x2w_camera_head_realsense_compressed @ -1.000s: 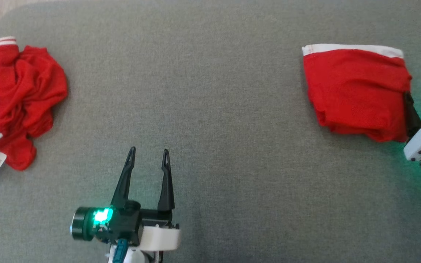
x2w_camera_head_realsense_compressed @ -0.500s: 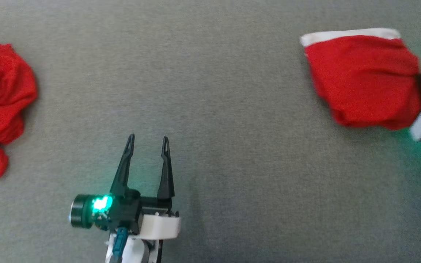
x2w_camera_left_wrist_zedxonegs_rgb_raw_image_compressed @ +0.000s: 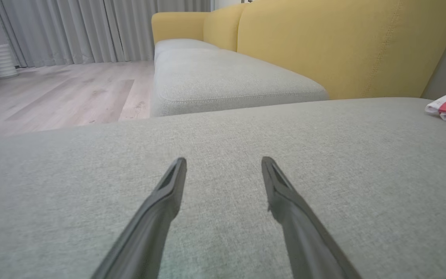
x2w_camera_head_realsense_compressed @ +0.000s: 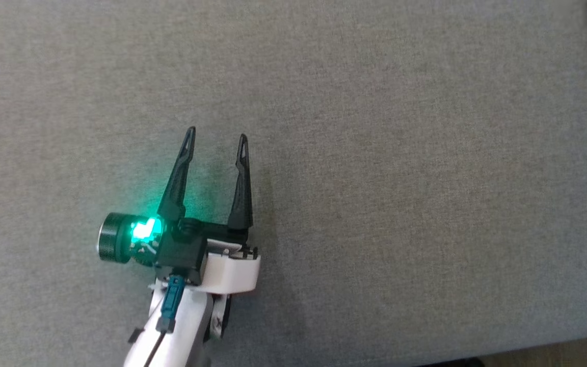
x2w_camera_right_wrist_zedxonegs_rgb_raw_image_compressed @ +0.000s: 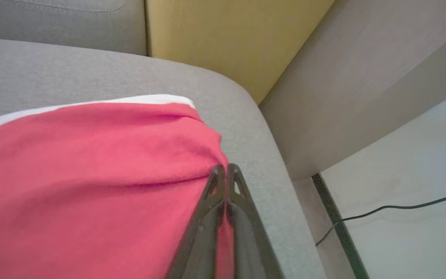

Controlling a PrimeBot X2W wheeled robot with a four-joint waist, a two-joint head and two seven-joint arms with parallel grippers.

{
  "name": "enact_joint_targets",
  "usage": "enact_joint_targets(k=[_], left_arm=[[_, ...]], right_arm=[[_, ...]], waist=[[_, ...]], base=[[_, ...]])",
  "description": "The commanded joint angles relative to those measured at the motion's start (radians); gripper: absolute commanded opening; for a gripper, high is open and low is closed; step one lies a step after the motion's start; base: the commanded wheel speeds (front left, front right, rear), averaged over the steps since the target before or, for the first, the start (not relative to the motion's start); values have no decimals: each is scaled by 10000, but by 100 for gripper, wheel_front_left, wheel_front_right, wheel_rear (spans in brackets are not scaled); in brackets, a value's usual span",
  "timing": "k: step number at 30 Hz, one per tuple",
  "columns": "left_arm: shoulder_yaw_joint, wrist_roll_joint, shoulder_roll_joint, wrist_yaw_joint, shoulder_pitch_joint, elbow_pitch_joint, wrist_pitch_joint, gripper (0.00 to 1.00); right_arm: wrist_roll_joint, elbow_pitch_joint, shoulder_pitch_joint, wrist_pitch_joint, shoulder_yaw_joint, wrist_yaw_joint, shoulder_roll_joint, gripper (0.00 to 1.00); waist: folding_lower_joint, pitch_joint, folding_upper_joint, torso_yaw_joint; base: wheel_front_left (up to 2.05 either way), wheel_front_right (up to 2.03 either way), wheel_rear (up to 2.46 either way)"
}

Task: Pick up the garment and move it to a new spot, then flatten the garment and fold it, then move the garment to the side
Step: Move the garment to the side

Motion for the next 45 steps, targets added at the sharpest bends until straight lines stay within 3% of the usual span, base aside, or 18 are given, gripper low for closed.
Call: enact_joint_targets(k=[1, 9, 10, 11, 16, 22, 26, 32, 37, 40, 45], left_arm=[[154, 100, -22, -39, -144, -315, -46, 100], [113, 34, -22, -71, -393, -208, -46, 100], [114, 10, -22, -73, -409, -200, -46, 100], [117, -11, -22, -78, -418, -183, -46, 100], [210, -23, -22, -85, -319, -90, -46, 100], [508, -66, -22, -73, 270, 94, -46, 100], [767, -254, -22, -173, 782, 475, -46, 100], [1150, -795, -22, -384, 1603, 1020, -46, 100], [1478, -1362, -22, -541, 2311, 1294, -46, 100], [1575, -1321, -22, -562, 2443, 1279, -46, 100], [1854, -1238, -22, -620, 2742, 1361, -46, 100]], right_arm=[[-240, -19, -21, -102, -147, 67, -685, 0], [-1164, 631, -453, 85, -891, 67, -849, 0], [-1349, 755, -505, 115, -1010, 67, -787, 31], [-1551, 853, -549, 136, -1106, 67, -710, 100], [-2539, 1109, -683, -134, -1646, 67, 28, 100], [-2353, 704, 185, -597, -1887, 67, 2085, 100], [-1659, -158, 1499, -813, -1231, 67, 3378, 100], [-560, -1438, 3560, -1965, 202, 67, 4670, 100], [-510, -2000, 5061, -2769, 1246, 67, 5878, 100], [-1168, -2942, 5620, -2806, 903, 67, 6172, 100], [-2850, -4591, 6872, -2811, -524, 67, 6867, 100]], waist=[[-2, 343, 0, -134], [-2, 465, 0, -142], [-2, 437, 0, -136], [-2, 393, 0, -124], [-2, -157, 0, -81], [-2, -1516, 0, -44], [-2, -2561, 0, 67], [-2, -4174, 0, 277], [-2, -5417, 0, 527], [-2, -5712, 0, 701], [-2, -6149, 0, 847]], base=[[0, 0, 0], [0, 0, 0], [0, 0, 0], [0, 0, 0], [0, 0, 0], [0, 0, 0], [0, 0, 0], [0, 0, 0], [0, 0, 0], [0, 0, 0], [0, 0, 0]])
